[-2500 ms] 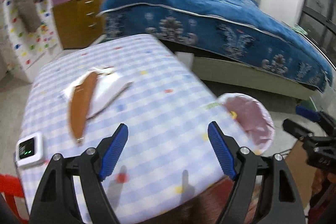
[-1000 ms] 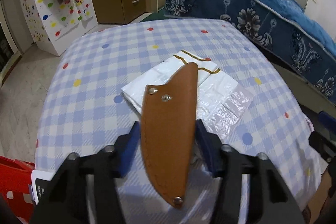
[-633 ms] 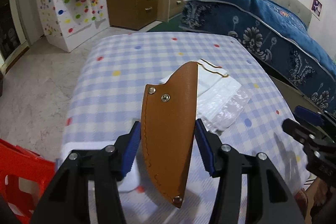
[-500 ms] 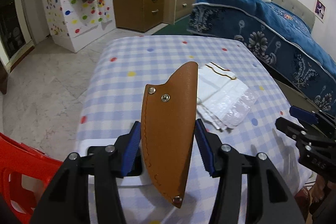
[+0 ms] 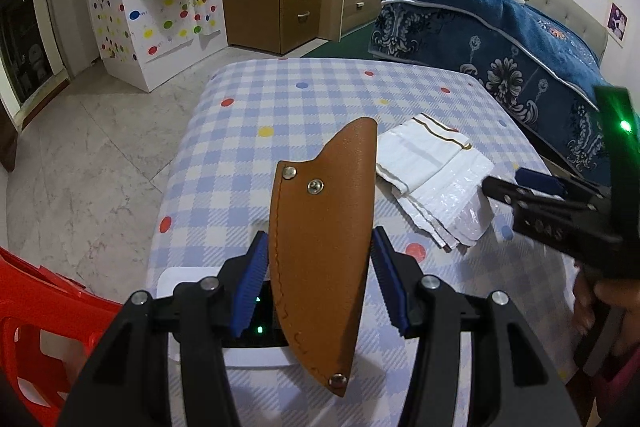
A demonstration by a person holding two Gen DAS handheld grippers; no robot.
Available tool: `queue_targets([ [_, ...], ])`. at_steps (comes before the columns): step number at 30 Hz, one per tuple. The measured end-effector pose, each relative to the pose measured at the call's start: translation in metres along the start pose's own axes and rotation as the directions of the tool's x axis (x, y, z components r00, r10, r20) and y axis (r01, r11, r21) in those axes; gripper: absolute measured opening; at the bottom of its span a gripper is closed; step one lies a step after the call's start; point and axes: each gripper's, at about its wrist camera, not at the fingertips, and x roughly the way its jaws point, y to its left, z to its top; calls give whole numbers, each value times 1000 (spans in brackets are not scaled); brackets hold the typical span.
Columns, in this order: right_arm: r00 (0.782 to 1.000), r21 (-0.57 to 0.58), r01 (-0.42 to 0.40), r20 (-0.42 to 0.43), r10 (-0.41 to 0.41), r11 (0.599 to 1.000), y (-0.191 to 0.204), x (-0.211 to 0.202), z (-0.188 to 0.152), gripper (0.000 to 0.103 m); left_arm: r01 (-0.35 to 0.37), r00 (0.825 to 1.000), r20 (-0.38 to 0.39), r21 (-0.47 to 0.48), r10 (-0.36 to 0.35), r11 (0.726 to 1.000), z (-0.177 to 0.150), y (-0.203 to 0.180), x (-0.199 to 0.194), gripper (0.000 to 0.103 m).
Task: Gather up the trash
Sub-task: 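Hold the sheath in the left tool while the right tool grasps the white plastic bag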
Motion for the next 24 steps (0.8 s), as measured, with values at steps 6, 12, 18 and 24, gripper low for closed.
queue_targets([
  [6,1000,-42,-1,5,1,999,7,4,0,49,-2,1000,-9,-2,2,1000,-3,1,1,51],
  [12,999,-80,-49,5,49,996,18,-11,-16,6,2,1000,-10,-8,-2,1000,-7,-2,-5,51],
  [18,986,16,-119,121,116,993,1,-68,-25,3,1,1000,5,2,-2,1000,-15,-8,-25,51],
  [24,969,48,-120,222,107,992,-16,-137,-41,2,60,998,29,41,-62,997,-21,-36,-49,51],
])
